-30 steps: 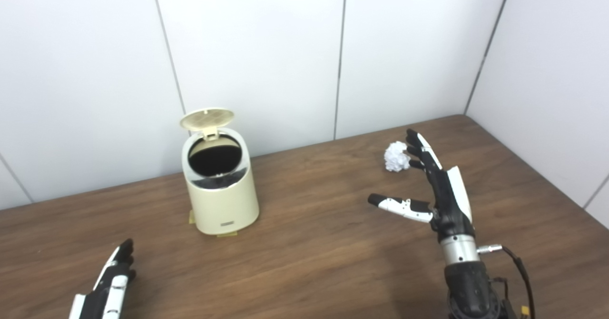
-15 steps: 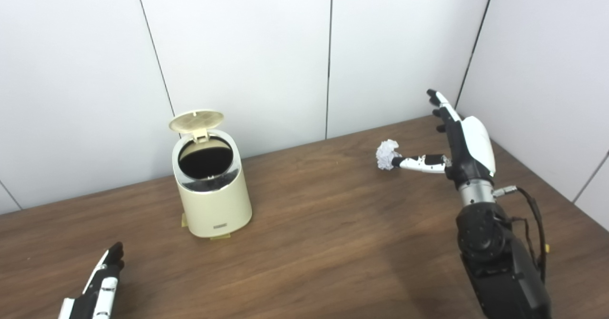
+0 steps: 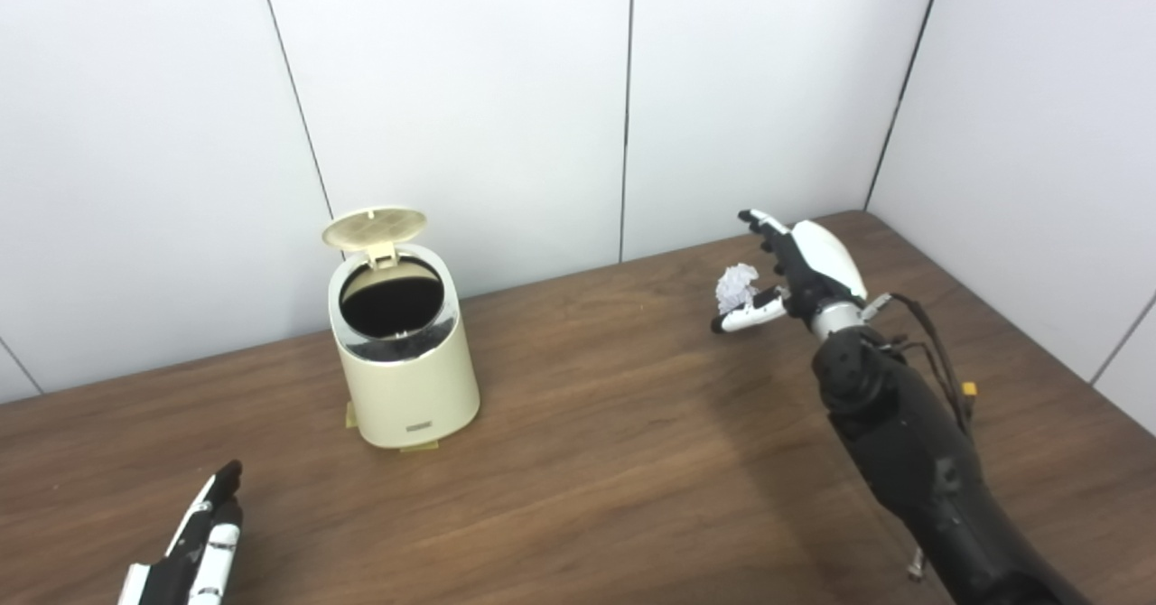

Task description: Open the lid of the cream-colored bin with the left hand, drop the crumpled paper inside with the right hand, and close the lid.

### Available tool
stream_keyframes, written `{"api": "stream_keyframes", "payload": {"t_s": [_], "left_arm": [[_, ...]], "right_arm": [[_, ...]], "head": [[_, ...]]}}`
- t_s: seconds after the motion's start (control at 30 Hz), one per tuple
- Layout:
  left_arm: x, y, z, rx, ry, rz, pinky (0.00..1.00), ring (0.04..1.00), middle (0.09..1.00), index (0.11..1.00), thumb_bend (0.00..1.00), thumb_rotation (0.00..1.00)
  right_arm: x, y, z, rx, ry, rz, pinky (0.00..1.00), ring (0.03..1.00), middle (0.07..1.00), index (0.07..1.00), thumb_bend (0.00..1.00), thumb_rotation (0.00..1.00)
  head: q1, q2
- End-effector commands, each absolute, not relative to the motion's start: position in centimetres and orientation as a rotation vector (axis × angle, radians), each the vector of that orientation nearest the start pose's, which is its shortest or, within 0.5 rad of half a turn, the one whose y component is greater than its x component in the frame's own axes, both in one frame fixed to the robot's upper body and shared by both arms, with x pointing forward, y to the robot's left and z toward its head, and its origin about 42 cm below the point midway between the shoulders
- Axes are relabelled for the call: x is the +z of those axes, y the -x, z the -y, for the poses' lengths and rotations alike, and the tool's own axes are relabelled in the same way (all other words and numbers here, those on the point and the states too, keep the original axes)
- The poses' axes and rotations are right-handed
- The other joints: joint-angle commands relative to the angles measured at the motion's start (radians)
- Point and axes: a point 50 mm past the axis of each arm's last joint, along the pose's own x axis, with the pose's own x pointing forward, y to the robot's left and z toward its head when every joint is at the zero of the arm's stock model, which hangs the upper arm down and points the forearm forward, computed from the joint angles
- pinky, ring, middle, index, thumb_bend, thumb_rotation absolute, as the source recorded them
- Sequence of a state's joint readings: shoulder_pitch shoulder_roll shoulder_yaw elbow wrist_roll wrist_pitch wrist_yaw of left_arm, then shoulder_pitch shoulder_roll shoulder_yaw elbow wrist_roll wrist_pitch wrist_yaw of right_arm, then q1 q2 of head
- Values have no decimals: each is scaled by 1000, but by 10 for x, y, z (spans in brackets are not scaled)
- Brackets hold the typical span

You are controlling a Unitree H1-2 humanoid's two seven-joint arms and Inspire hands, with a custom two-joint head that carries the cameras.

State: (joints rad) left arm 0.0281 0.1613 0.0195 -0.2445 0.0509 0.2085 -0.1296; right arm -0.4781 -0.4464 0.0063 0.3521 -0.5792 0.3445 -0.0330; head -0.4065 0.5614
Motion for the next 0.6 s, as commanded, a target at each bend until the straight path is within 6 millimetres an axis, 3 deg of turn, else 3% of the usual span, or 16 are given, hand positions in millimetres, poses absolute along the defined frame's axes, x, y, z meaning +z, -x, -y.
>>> {"api": "stream_keyframes", "payload": {"t_s": [0.0, 0.3, 0.57], "left_arm": [[163, -280, -257, -105, -218, 72, 1000, 990, 981, 999, 291, 855], [167, -276, -252, -113, -194, 78, 1000, 987, 981, 1000, 260, 864], [168, -273, -251, -106, -188, 71, 1000, 997, 987, 1000, 267, 861]], "right_arm": [[233, -451, 375, -327, 1016, -81, 680, 834, 885, 878, 942, 147], [236, -485, 377, -300, 1083, -171, 704, 843, 889, 890, 931, 147], [242, -484, 384, -331, 1120, -170, 675, 817, 861, 845, 928, 113]], "head": [[0, 1], [12, 3], [12, 9]]}}
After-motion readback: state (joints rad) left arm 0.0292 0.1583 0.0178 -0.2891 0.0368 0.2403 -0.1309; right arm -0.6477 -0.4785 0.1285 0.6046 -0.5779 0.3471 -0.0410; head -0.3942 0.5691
